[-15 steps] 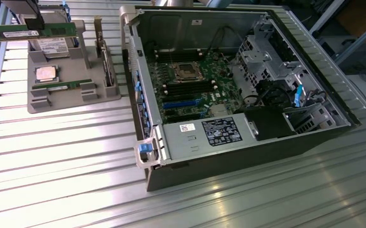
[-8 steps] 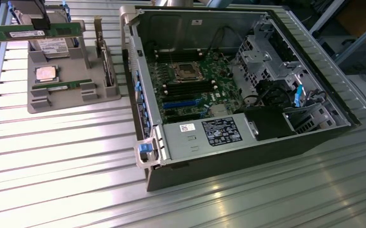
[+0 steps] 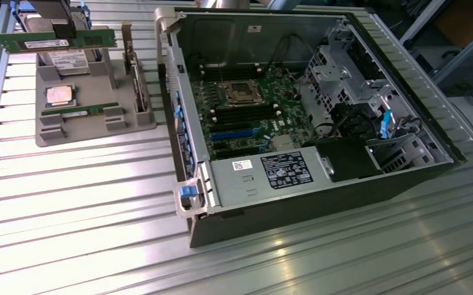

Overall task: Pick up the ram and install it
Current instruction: 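Pick up the ram and move it above insertion slot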

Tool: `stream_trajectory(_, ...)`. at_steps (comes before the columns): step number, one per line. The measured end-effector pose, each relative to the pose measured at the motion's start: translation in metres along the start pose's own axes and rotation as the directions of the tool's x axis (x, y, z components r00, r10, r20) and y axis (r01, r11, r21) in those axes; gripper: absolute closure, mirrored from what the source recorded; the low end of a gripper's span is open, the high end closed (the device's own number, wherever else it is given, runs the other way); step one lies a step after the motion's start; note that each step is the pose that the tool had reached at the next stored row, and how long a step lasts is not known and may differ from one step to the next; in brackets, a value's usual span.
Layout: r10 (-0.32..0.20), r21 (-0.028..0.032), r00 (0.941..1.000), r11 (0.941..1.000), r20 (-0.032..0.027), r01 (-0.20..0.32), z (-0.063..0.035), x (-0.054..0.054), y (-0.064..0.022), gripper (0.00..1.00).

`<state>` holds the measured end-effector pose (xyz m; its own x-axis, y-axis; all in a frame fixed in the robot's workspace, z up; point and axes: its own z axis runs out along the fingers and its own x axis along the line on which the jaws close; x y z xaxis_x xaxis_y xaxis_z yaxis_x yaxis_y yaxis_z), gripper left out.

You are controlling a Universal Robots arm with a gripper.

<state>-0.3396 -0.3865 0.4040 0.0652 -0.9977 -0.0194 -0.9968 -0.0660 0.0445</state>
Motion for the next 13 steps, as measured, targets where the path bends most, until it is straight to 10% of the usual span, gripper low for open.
stream_trajectory(13, 0.000, -0.0001, 1.0000, 1.0000, -0.0016, 0.000, -0.0008, 0.001, -0.0173, 0.88)
